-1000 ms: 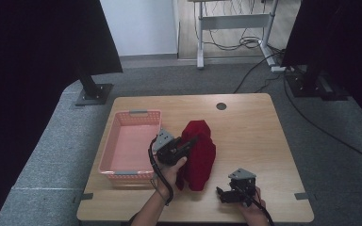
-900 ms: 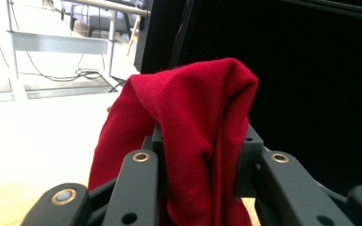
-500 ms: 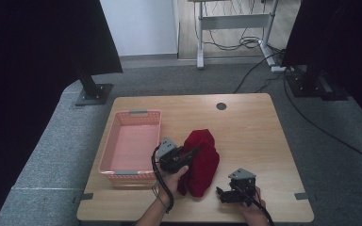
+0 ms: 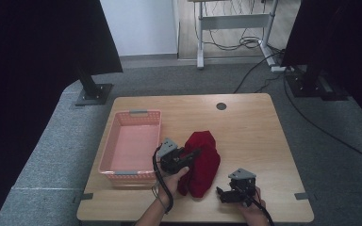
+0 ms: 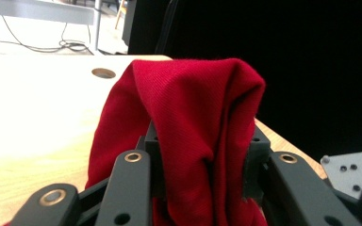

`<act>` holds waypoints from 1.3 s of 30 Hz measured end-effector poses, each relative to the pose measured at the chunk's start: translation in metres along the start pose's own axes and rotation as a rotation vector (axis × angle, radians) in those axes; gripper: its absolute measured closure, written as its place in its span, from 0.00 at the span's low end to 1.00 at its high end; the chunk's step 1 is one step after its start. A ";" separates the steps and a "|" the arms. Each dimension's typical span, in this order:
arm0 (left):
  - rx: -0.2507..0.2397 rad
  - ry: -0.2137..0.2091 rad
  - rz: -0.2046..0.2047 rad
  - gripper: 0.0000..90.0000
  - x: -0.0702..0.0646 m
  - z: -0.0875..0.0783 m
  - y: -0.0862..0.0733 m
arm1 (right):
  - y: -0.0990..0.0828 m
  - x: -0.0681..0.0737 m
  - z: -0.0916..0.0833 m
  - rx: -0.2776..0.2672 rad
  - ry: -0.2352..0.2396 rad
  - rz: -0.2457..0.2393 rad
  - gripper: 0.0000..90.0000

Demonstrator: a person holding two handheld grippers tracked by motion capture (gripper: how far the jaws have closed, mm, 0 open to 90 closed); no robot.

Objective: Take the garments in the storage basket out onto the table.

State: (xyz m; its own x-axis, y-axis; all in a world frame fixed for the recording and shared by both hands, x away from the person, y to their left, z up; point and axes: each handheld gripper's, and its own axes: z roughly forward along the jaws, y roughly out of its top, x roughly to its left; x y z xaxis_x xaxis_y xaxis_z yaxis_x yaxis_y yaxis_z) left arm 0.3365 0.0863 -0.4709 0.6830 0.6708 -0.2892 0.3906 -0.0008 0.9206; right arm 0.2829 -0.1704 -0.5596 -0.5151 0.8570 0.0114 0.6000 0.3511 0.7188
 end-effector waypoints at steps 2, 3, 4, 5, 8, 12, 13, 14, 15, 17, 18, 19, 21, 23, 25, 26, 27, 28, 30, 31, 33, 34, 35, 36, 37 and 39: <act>0.008 -0.005 -0.007 0.69 0.001 0.000 -0.002 | 0.000 0.000 0.000 0.000 0.000 0.000 0.02; 0.012 -0.008 -0.012 0.69 0.002 0.000 -0.004 | 0.000 0.000 0.000 0.000 0.000 0.000 0.02; 0.016 -0.011 -0.014 0.68 0.002 0.000 -0.004 | 0.000 0.000 0.000 0.000 0.000 0.000 0.02; 0.026 -0.017 -0.016 0.68 0.002 0.000 -0.006 | 0.000 0.000 0.000 0.000 0.000 0.000 0.02; 0.037 -0.026 -0.017 0.68 0.002 0.001 -0.007 | 0.000 0.000 0.000 0.000 0.000 0.000 0.02; 0.055 -0.035 -0.030 0.65 0.002 0.002 -0.010 | 0.000 0.000 0.000 0.000 0.000 0.000 0.02; 0.059 -0.037 -0.030 0.64 0.002 0.002 -0.011 | 0.000 0.000 0.000 0.000 0.000 0.000 0.02; 0.062 -0.040 -0.030 0.64 0.001 0.002 -0.012 | 0.000 0.000 0.000 0.000 0.000 0.000 0.02; 0.063 -0.044 -0.033 0.63 0.001 0.002 -0.012 | 0.000 0.000 0.000 0.000 0.000 0.000 0.02; 0.060 -0.042 -0.049 0.61 0.002 0.002 -0.013 | 0.000 0.000 0.000 0.000 0.000 -0.001 0.02; 0.063 -0.038 -0.062 0.59 0.002 0.001 -0.013 | 0.000 0.000 0.000 0.000 0.000 0.000 0.02; 0.065 -0.036 -0.072 0.57 0.002 0.001 -0.013 | 0.000 0.000 0.000 0.000 0.000 0.000 0.02; 0.071 -0.032 -0.085 0.54 0.003 0.002 -0.013 | 0.000 0.000 0.000 0.000 0.000 0.000 0.02; 0.091 -0.037 -0.094 0.49 0.004 0.003 -0.012 | 0.000 0.000 0.000 0.000 0.000 0.000 0.02; 0.124 -0.047 -0.097 0.43 0.004 0.004 -0.011 | 0.000 0.000 0.000 0.000 0.000 0.000 0.02; 0.131 -0.039 -0.093 0.40 0.003 0.004 -0.010 | 0.000 0.000 0.000 0.000 0.000 0.000 0.02; 0.132 -0.032 -0.090 0.38 0.003 0.003 -0.010 | 0.000 0.000 0.000 0.000 0.000 -0.001 0.02; 0.140 -0.033 -0.088 0.36 0.002 0.003 -0.010 | 0.000 0.000 0.000 0.000 0.000 -0.001 0.02; 0.152 -0.027 -0.077 0.30 0.002 0.002 -0.009 | 0.000 0.000 0.000 0.000 0.000 0.000 0.02; 0.151 -0.025 -0.072 0.30 0.001 0.002 -0.009 | 0.000 0.000 0.000 0.000 0.000 -0.001 0.02; 0.154 -0.025 -0.070 0.29 0.002 0.000 -0.009 | 0.000 0.000 0.000 0.000 0.000 0.000 0.02; 0.155 -0.026 -0.070 0.28 0.002 0.000 -0.009 | 0.000 0.000 0.000 0.000 0.000 0.000 0.02; 0.156 -0.025 -0.068 0.28 0.002 -0.001 -0.009 | 0.000 0.000 0.000 0.000 0.000 -0.001 0.02; 0.156 -0.022 -0.064 0.27 0.002 -0.001 -0.009 | 0.000 0.000 0.000 0.000 0.000 0.000 0.02; 0.157 -0.021 -0.059 0.27 0.002 -0.002 -0.008 | 0.000 0.000 0.000 0.000 0.000 0.000 0.02; 0.157 -0.021 -0.050 0.27 0.002 -0.004 -0.007 | 0.000 0.000 0.000 0.000 0.000 0.000 0.02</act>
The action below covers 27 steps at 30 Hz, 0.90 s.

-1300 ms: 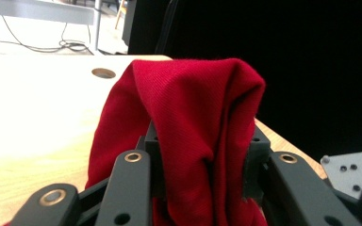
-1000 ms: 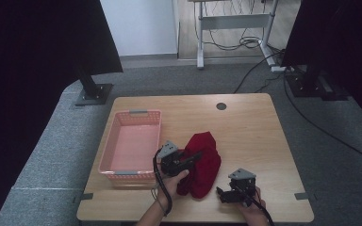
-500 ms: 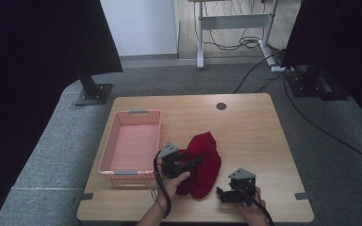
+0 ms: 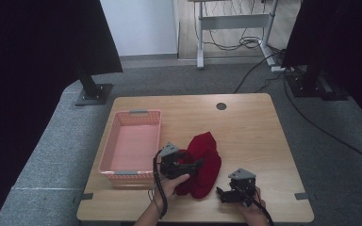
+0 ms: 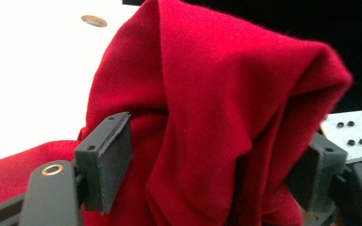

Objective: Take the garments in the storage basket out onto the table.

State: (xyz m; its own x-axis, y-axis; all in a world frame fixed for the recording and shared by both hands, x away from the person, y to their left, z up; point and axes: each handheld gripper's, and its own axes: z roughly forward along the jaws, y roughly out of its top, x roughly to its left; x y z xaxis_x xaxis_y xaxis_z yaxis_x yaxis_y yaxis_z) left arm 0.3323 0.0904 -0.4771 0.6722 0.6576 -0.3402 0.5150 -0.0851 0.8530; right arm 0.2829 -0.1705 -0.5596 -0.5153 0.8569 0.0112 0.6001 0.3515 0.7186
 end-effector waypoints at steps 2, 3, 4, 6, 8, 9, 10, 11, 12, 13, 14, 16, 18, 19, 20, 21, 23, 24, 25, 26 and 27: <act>-0.005 0.000 0.006 0.26 -0.001 -0.003 0.001 | 0.000 0.000 0.000 0.000 0.000 0.000 0.02; -0.011 -0.001 0.008 0.26 -0.001 -0.005 0.002 | 0.000 0.000 0.000 0.000 0.000 0.000 0.02; -0.017 -0.003 0.011 0.25 -0.002 -0.008 0.003 | 0.000 0.000 0.000 0.000 0.000 0.000 0.02; -0.018 -0.008 0.026 0.24 -0.003 -0.012 0.004 | 0.000 0.000 0.000 0.000 0.000 0.000 0.02; -0.015 -0.013 0.039 0.24 -0.005 -0.016 0.005 | 0.000 0.000 0.000 0.000 0.000 0.000 0.02; -0.012 -0.015 0.046 0.23 -0.005 -0.018 0.005 | 0.000 0.000 0.000 0.000 0.000 0.000 0.02; -0.009 -0.015 0.053 0.23 -0.005 -0.020 0.005 | 0.000 0.000 0.000 0.000 0.000 0.000 0.02; -0.006 -0.016 0.059 0.23 -0.005 -0.022 0.005 | 0.000 0.000 0.000 0.000 0.000 0.000 0.02; -0.004 -0.017 0.064 0.23 -0.004 -0.025 0.004 | 0.000 0.000 0.000 0.000 0.000 0.000 0.02; -0.004 -0.017 0.066 0.23 -0.004 -0.028 0.004 | 0.000 0.000 0.000 0.000 0.000 0.000 0.02; -0.004 -0.018 0.067 0.23 -0.003 -0.030 0.004 | 0.000 0.000 0.000 0.000 0.000 0.000 0.02; -0.012 -0.024 0.060 0.22 -0.002 -0.038 0.004 | 0.000 0.000 0.000 0.000 0.000 0.000 0.02; -0.018 -0.025 0.062 0.22 -0.002 -0.046 0.004 | 0.000 0.000 0.000 0.000 0.000 0.003 0.02; -0.019 -0.021 0.069 0.22 -0.001 -0.050 0.003 | 0.000 0.000 0.000 0.000 0.000 0.002 0.02; -0.021 -0.018 0.071 0.22 -0.001 -0.053 0.003 | 0.000 0.000 0.000 0.001 0.000 0.001 0.02; -0.022 -0.014 0.074 0.22 -0.001 -0.056 0.003 | 0.000 0.000 0.000 0.001 0.000 0.001 0.02; -0.021 -0.003 0.081 0.22 0.001 -0.062 0.001 | 0.000 0.000 0.000 0.001 0.000 0.001 0.02; -0.021 0.004 0.084 0.22 0.002 -0.066 0.000 | 0.000 0.000 0.000 0.001 -0.001 0.001 0.02; -0.019 0.007 0.086 0.22 0.003 -0.068 -0.001 | 0.000 0.000 0.000 0.001 -0.001 0.001 0.02; -0.016 0.011 0.085 0.22 0.005 -0.070 -0.002 | 0.000 0.000 0.000 0.001 -0.001 0.001 0.02; -0.014 0.015 0.081 0.22 0.006 -0.072 -0.004 | 0.000 0.000 0.000 0.000 -0.001 0.001 0.02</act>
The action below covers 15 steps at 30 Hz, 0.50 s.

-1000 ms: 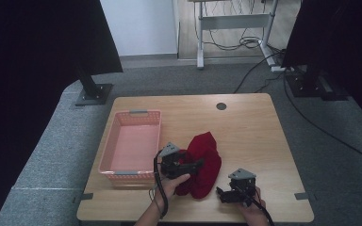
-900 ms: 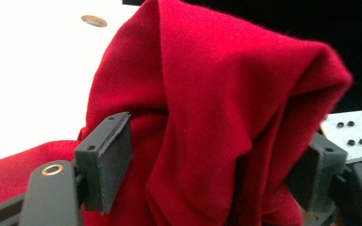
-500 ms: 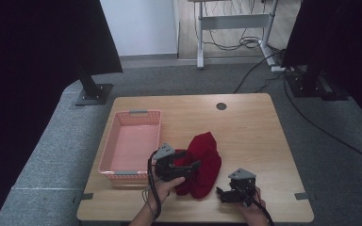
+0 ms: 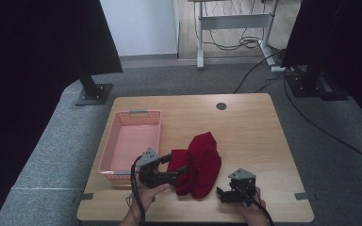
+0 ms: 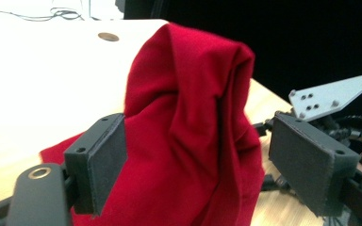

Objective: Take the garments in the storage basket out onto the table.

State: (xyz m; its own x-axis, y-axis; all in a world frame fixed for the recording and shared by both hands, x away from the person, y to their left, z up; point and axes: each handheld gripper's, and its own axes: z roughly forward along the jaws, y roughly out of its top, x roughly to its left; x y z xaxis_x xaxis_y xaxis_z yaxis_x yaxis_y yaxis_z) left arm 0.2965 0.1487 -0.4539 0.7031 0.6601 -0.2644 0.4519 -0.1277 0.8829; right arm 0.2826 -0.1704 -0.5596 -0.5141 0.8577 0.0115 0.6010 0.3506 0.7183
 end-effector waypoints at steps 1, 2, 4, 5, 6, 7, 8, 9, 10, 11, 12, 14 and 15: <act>-0.002 0.000 -0.006 0.22 0.002 -0.003 -0.002 | 0.000 0.000 0.000 0.000 0.000 0.000 0.02; -0.002 -0.001 -0.008 0.22 0.003 -0.005 -0.003 | 0.000 0.000 0.000 0.000 -0.001 0.001 0.02; 0.000 0.001 -0.010 0.22 0.006 -0.011 -0.006 | 0.000 0.000 0.000 0.000 -0.001 0.000 0.02; -0.001 0.003 -0.011 0.22 0.007 -0.014 -0.008 | 0.000 0.000 0.000 0.001 -0.001 0.000 0.02; -0.005 0.005 -0.019 0.22 0.010 -0.019 -0.010 | 0.000 0.000 0.000 0.000 -0.001 0.000 0.02; -0.009 0.004 -0.028 0.22 0.012 -0.022 -0.011 | 0.000 0.000 0.000 0.001 -0.001 0.001 0.02; -0.015 0.004 -0.040 0.22 0.014 -0.026 -0.012 | 0.000 0.000 0.000 0.001 -0.001 0.001 0.02; -0.020 0.008 -0.048 0.22 0.017 -0.030 -0.014 | 0.000 0.000 0.000 0.001 -0.001 0.000 0.02; -0.020 0.018 -0.049 0.22 0.019 -0.034 -0.015 | 0.000 0.000 0.000 0.001 -0.001 0.000 0.02; -0.021 0.024 -0.054 0.22 0.021 -0.037 -0.017 | 0.000 0.000 0.000 0.001 -0.001 0.000 0.02; -0.021 0.031 -0.064 0.22 0.024 -0.042 -0.019 | 0.000 0.000 0.000 0.001 -0.002 0.001 0.02; -0.024 0.042 -0.080 0.22 0.029 -0.049 -0.023 | 0.000 0.000 0.000 0.001 -0.002 0.001 0.02; -0.025 0.047 -0.088 0.22 0.031 -0.052 -0.025 | 0.000 0.000 0.000 0.000 -0.002 0.001 0.02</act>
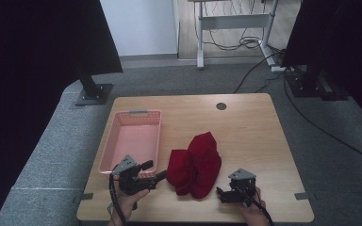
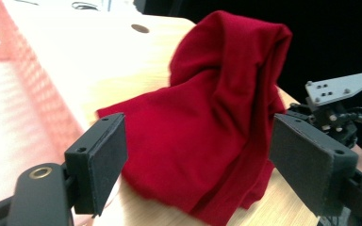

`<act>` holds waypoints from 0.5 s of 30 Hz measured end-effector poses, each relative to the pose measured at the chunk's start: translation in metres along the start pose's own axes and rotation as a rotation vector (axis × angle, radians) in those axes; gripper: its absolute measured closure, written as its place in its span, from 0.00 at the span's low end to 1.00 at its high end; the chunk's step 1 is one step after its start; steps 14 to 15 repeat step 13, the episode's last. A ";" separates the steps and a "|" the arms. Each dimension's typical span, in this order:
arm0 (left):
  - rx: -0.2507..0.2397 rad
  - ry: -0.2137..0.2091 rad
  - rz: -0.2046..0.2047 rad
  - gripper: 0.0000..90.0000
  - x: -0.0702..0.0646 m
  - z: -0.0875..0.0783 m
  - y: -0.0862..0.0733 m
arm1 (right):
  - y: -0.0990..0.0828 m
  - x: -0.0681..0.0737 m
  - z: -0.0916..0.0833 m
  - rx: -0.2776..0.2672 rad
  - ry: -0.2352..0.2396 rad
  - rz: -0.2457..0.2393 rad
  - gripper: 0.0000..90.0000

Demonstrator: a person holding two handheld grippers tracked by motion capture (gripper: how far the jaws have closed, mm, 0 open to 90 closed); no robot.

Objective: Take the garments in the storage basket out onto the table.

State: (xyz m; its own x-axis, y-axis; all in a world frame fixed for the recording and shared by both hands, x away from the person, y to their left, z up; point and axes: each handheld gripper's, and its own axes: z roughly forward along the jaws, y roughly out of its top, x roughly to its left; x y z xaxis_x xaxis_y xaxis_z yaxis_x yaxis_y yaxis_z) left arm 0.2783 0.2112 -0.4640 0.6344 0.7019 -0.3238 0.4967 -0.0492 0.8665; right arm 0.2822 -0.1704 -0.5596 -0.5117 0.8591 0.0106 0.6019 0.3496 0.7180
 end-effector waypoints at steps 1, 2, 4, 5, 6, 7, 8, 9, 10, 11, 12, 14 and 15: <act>-0.003 0.008 -0.007 0.22 0.003 -0.004 -0.002 | 0.000 0.000 0.000 0.000 0.000 0.000 0.02; -0.002 0.013 -0.006 0.22 0.004 -0.006 -0.003 | 0.000 0.000 0.000 0.000 0.000 0.000 0.02; -0.007 0.023 -0.012 0.22 0.007 -0.011 -0.005 | 0.000 0.000 0.000 0.000 0.000 0.000 0.02; -0.009 0.025 -0.017 0.22 0.008 -0.012 -0.006 | 0.000 0.000 0.000 0.000 0.000 0.000 0.02; -0.009 0.027 -0.018 0.22 0.009 -0.013 -0.007 | 0.000 0.000 0.000 0.000 0.000 0.000 0.02; -0.007 0.028 -0.017 0.22 0.009 -0.013 -0.007 | 0.000 0.000 0.000 0.000 0.000 0.000 0.02; -0.005 0.029 -0.017 0.22 0.010 -0.013 -0.007 | 0.000 0.000 0.000 0.000 0.000 0.000 0.02; -0.003 0.029 -0.017 0.22 0.010 -0.013 -0.008 | 0.000 0.000 0.000 0.000 0.000 0.000 0.02; 0.000 0.030 -0.017 0.22 0.011 -0.012 -0.008 | 0.000 0.000 0.000 0.000 0.000 0.000 0.02; 0.004 0.031 -0.018 0.22 0.011 -0.011 -0.009 | 0.000 0.000 0.000 0.000 0.000 0.000 0.02; 0.011 0.033 -0.016 0.22 0.011 -0.011 -0.010 | 0.000 0.000 0.000 0.000 0.000 0.000 0.02; 0.015 0.035 -0.015 0.22 0.012 -0.010 -0.010 | 0.000 0.000 0.000 0.000 0.000 0.000 0.02; 0.015 0.035 -0.015 0.22 0.012 -0.010 -0.010 | 0.000 0.000 0.000 0.000 0.000 0.000 0.02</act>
